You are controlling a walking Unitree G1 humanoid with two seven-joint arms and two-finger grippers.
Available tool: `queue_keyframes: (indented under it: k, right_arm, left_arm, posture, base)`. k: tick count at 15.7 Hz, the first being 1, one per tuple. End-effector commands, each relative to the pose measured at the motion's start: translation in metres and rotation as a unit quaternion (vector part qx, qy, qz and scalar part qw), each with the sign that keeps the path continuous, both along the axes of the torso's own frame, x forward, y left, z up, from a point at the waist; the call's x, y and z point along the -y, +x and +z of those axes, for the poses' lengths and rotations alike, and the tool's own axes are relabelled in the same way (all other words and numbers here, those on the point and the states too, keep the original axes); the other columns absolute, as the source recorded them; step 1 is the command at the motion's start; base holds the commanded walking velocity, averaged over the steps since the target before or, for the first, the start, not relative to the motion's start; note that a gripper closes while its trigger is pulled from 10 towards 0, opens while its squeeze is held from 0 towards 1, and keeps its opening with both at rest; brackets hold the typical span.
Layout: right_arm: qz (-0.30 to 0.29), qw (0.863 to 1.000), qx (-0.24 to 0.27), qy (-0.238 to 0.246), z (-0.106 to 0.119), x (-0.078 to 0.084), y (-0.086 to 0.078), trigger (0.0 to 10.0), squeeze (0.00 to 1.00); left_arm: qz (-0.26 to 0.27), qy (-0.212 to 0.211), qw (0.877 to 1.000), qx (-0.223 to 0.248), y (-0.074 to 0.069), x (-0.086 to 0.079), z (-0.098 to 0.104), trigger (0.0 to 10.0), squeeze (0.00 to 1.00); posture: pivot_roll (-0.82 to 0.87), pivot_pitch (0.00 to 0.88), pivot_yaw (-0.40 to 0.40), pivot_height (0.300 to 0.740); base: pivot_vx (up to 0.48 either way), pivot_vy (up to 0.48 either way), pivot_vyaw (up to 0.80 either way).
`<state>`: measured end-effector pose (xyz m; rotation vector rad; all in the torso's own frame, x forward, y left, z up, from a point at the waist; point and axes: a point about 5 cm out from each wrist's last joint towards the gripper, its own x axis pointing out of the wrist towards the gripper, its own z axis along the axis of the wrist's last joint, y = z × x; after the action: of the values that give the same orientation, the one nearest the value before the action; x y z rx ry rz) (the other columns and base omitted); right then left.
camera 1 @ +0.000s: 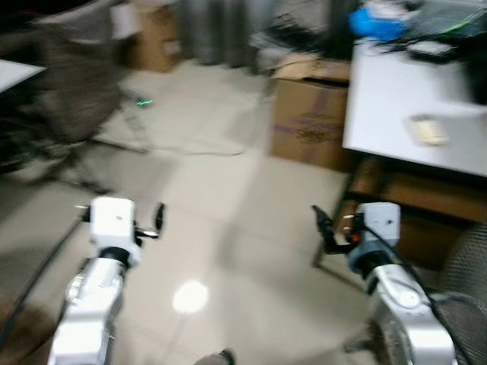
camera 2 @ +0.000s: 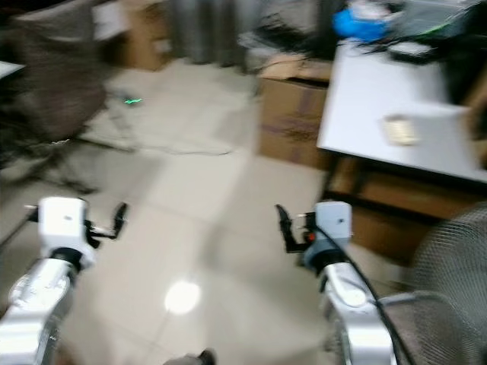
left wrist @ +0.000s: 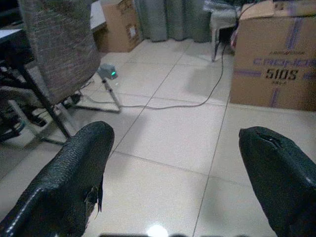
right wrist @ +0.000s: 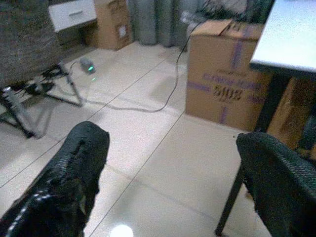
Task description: Move the pillow to the sofa from floor
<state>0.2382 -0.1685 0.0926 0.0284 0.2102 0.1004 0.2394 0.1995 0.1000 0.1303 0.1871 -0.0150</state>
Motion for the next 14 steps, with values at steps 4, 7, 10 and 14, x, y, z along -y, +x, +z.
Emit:
queue_keyframes:
  k: [4,7,10,14]
  right_arm:
    - [-0.021,1.000,0.011,0.016,0.014,0.001,0.002,10.0,1.00]
    - [-0.055,0.998,0.009,0.007,0.015,0.014,-0.004,10.0,1.00]
    - [-0.046,0.999,0.016,-0.025,0.030,0.019,-0.017,10.0,1.00]
    - [-0.048,0.998,-0.004,-0.044,0.019,0.020,0.005,10.0,1.00]
  left_arm:
    - [0.017,0.030,0.999,0.042,0.000,-0.002,0.012,10.0,0.84]
    - [0.010,0.044,0.999,0.023,-0.003,-0.002,0.009,10.0,0.84]
    - [0.018,0.006,1.000,0.021,-0.007,0.005,0.002,10.0,0.78]
    - [0.000,0.020,0.999,0.034,-0.009,0.018,0.007,10.0,0.79]
  posture:
    - [-0.13,0.000,0.034,0.740]
    - [-0.14,0.000,0.025,0.740]
    - [-0.21,0.000,0.024,0.740]
    - [-0.15,0.000,-0.019,0.740]
  base:
    - [0.000,0.000,0.80]
    - [0.000,0.000,0.80]
    - [0.000,0.000,0.80]
    - [0.000,-0.120,0.73]
